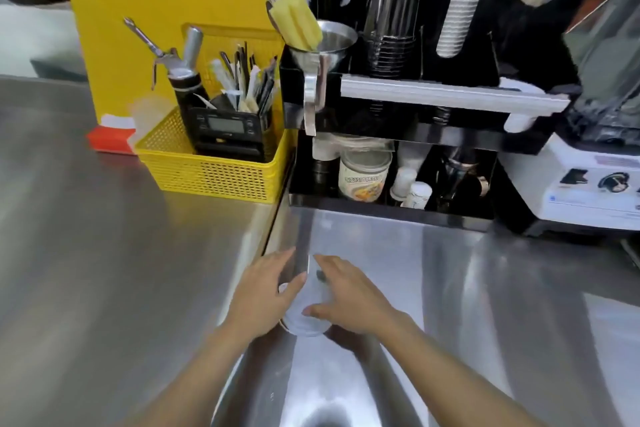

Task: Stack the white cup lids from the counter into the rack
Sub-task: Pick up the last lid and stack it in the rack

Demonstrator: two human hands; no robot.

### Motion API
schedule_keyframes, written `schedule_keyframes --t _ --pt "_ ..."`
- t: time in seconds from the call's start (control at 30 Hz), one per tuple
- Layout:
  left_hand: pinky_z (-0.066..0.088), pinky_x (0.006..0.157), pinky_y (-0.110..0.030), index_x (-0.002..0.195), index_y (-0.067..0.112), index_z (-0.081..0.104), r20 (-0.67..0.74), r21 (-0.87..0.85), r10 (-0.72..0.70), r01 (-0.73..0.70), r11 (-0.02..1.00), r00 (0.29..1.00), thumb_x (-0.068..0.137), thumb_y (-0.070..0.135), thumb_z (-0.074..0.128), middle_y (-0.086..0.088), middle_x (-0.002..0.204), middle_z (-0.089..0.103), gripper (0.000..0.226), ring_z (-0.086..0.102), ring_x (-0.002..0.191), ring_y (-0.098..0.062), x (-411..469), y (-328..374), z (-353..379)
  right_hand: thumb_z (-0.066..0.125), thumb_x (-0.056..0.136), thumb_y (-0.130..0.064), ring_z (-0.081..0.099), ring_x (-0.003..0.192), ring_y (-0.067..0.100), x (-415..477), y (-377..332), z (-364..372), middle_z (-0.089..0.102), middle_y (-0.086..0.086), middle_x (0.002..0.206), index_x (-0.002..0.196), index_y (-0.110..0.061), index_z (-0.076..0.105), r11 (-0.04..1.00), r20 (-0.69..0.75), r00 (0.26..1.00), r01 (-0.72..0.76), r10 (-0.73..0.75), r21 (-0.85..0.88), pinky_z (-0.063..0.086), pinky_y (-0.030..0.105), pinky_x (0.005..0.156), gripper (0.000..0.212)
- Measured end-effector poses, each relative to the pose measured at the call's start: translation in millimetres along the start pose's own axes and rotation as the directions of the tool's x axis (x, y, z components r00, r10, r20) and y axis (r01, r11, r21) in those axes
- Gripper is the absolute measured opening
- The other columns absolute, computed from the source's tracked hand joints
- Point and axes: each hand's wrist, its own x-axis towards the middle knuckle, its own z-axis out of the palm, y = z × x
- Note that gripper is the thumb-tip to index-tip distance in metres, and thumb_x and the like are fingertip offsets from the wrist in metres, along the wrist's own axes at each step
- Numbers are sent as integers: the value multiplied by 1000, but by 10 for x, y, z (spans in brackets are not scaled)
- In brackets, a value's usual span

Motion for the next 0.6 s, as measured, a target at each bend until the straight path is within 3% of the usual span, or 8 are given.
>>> schedule_keyframes --t 0.2,0.37,0.6 --pt "32 90 -24 123 25 50 26 -99 -64 66 993 998 84 43 54 3 123 60 44 50 114 -16 -326 -279 226 65 71 -47 40 119 27 -9 -129 303 43 6 136 130 -15 36 999 -13 999 36 -37 -31 34 37 96 74" --pt "34 104 -30 126 35 44 43 -116 18 -13 993 999 83 44 53 11 131 53 45 46 120 -9 -434 -310 269 61 74 -49 35 124 26 -45 -61 406 40 7 140 133 -16 35 999 -64 998 -22 21 -24 27 34 101 72" --pt "29 108 -29 134 32 36 29 -149 86 -81 985 996 85 42 52 11 140 44 52 36 128 -10 -262 -74 157 62 69 -45 33 121 20 -94 -53 132 44 0 130 127 -22 39 998 -222 975 2 11 60 23 23 94 66"
